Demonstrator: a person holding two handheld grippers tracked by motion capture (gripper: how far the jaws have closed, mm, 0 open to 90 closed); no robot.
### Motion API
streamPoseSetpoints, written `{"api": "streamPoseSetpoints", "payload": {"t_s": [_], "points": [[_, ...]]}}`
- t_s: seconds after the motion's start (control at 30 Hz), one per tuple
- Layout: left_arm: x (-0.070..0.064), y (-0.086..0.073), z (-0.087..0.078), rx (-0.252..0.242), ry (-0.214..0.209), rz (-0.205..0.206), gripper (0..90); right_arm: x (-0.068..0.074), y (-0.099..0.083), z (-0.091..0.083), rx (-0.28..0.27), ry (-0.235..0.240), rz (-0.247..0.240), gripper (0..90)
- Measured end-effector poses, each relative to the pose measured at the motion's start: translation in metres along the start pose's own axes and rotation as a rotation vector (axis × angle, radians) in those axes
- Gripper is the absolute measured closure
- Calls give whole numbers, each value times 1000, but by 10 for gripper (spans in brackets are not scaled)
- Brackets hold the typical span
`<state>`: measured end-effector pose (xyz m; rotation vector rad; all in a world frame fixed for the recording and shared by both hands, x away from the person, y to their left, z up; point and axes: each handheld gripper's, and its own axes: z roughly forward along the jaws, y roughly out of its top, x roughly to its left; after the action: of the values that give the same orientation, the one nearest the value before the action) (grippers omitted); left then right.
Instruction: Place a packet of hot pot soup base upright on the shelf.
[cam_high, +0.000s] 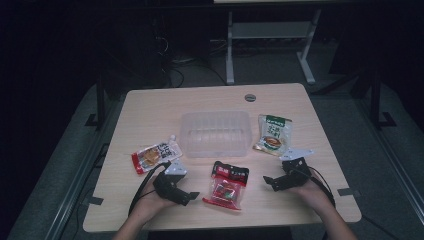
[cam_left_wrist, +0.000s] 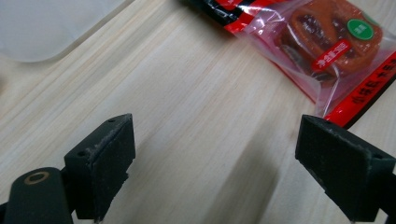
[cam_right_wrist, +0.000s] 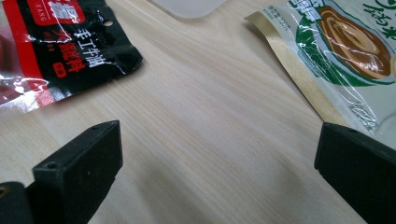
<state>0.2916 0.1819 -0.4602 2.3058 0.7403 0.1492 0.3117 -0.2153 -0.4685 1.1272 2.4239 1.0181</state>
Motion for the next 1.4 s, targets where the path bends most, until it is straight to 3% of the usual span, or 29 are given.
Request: {"api": "streamPoseSetpoints", "payload": {"t_s": [0.03, 0.17, 0.3, 0.53, 0.77, 0.83, 0.87, 1.0, 1.1, 1.4], "points": [[0, 1, 0, 3, 0, 7, 115, 0, 0, -1, 1, 2, -1, 6], [-1, 7, -1, -4, -6, -26, 150, 0, 1, -4, -24, -11, -1, 6], [-2, 14, -4, -31, -16, -37, 283, 1, 0, -6, -30, -3, 8, 6], [-9, 26, -8, -67, -29, -18, 604, -1, 3, -4, -42, 6, 2, 6], [-21, 39, -4, -74, -53, 1, 894, 7, 5, -10, -53, -10, -19, 6], [-25, 44, 0, -67, -72, 7, 894, 8, 6, -10, -55, -9, -12, 6], [-26, 47, 2, -71, -69, 30, 895, 9, 5, -10, -58, -8, -13, 6], [-32, 58, 10, -78, -81, 26, 895, 10, 5, -10, -70, -6, -35, 6], [-39, 68, 19, -81, -92, 54, 895, 10, 5, -10, -77, -3, -19, 6], [-62, 75, 42, -51, -150, 93, 895, 12, 5, -10, -78, 8, -19, 6]]}}
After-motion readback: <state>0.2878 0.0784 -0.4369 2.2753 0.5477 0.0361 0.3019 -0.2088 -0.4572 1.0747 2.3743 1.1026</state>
